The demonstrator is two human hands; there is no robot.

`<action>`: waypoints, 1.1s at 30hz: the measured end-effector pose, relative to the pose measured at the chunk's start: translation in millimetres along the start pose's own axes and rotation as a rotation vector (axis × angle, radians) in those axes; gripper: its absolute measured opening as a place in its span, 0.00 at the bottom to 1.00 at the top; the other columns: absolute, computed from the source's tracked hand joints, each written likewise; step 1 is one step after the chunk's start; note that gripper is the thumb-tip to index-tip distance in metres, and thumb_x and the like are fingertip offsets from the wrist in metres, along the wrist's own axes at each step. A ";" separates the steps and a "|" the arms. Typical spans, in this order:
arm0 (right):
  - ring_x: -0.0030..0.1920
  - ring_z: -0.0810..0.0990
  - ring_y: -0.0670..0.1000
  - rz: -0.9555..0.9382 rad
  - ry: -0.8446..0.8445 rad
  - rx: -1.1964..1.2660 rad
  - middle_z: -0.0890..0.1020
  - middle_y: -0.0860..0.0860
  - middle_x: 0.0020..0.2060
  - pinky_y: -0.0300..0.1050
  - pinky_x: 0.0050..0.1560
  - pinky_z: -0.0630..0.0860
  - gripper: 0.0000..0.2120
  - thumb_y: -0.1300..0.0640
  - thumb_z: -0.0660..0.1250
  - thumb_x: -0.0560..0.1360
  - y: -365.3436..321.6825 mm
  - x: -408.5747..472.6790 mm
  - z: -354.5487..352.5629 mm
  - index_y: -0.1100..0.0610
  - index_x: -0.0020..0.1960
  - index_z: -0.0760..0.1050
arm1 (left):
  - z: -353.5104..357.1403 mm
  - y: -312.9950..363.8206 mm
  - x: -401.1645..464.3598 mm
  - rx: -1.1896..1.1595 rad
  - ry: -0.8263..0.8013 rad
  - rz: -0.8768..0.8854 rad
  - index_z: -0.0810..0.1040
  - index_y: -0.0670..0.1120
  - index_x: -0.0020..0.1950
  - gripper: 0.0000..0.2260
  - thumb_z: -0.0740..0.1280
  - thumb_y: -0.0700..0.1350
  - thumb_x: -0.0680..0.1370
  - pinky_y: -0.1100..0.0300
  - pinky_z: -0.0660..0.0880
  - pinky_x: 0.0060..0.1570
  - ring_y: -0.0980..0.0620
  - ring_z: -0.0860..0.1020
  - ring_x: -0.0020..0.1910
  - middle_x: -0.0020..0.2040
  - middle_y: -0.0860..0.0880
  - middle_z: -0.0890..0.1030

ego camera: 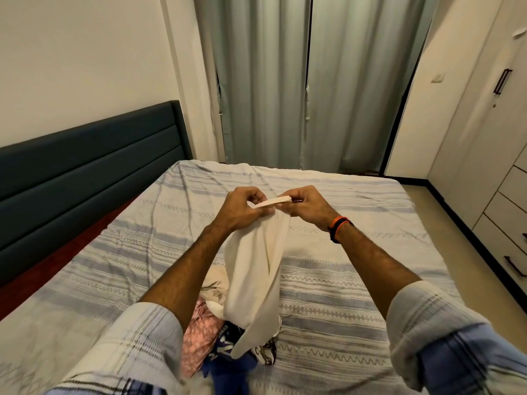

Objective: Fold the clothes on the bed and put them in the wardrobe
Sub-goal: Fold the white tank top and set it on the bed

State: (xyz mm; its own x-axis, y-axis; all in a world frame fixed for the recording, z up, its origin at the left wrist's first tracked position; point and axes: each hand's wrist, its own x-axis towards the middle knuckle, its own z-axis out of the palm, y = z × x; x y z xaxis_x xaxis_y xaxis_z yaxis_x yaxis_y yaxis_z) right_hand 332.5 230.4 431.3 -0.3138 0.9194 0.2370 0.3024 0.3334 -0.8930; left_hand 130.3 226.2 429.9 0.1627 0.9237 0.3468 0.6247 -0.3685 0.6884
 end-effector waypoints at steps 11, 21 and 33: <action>0.39 0.74 0.54 -0.090 0.228 0.052 0.78 0.58 0.38 0.53 0.43 0.74 0.05 0.60 0.69 0.77 -24.9 21.8 -41.2 0.62 0.47 0.82 | -29.4 -21.2 -3.8 0.203 -0.215 -0.227 0.81 0.46 0.58 0.22 0.75 0.58 0.70 0.53 0.79 0.51 0.48 0.79 0.49 0.50 0.48 0.81; 0.41 0.77 0.52 -0.041 0.552 0.123 0.81 0.54 0.39 0.50 0.44 0.76 0.06 0.61 0.69 0.78 -31.2 5.6 -91.1 0.54 0.43 0.81 | -54.9 -7.5 21.5 0.406 -0.077 -0.244 0.81 0.45 0.58 0.19 0.74 0.55 0.73 0.50 0.79 0.53 0.47 0.79 0.49 0.51 0.47 0.82; 0.41 0.78 0.49 -0.020 0.828 -0.074 0.82 0.51 0.42 0.36 0.40 0.72 0.09 0.55 0.70 0.77 -39.4 -11.1 -117.0 0.60 0.51 0.83 | -64.7 52.6 49.5 0.114 0.497 -0.018 0.84 0.43 0.48 0.07 0.74 0.46 0.75 0.55 0.79 0.46 0.48 0.80 0.42 0.42 0.48 0.83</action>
State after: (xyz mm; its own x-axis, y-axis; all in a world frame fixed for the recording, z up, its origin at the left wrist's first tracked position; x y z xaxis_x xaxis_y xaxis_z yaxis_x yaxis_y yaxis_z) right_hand 429.4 231.5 508.6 0.4358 0.7594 0.4831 0.3709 0.3376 -0.8652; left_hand 121.8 245.9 524.5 -0.2146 0.7578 0.6161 0.7083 -0.3136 0.6325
